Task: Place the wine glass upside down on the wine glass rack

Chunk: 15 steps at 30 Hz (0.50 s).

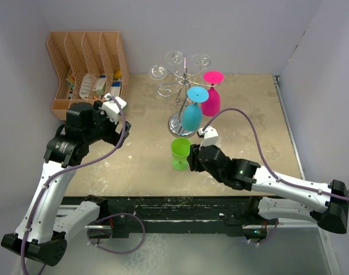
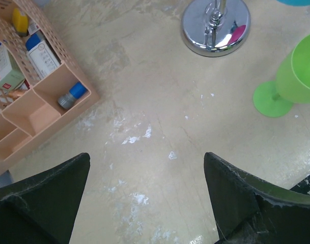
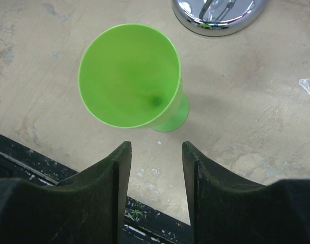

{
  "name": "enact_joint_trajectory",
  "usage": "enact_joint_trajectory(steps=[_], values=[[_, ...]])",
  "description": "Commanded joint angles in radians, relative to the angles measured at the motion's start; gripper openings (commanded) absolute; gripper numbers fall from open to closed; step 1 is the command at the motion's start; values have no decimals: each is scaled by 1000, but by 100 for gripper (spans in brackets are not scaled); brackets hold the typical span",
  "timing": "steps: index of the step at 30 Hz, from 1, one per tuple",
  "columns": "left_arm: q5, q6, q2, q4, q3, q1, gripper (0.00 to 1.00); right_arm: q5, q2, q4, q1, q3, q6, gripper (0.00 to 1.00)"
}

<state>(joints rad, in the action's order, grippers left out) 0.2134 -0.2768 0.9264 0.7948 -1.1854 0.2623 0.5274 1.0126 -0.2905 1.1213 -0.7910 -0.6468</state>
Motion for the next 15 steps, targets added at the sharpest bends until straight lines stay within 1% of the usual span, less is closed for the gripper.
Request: enact_joint_trajectory(steps=[1, 5, 7, 15], values=[[-71, 23, -33, 16, -16, -12, 96, 76, -18, 34, 3, -58, -73, 48], [-69, 24, -48, 21, 15, -16, 96, 128, -65, 40, 3, -63, -105, 47], [-77, 26, -51, 16, 18, -16, 96, 152, -62, 43, 4, -69, -112, 46], [-134, 25, -50, 6, -4, -9, 96, 210, 112, -61, 3, -172, -182, 42]])
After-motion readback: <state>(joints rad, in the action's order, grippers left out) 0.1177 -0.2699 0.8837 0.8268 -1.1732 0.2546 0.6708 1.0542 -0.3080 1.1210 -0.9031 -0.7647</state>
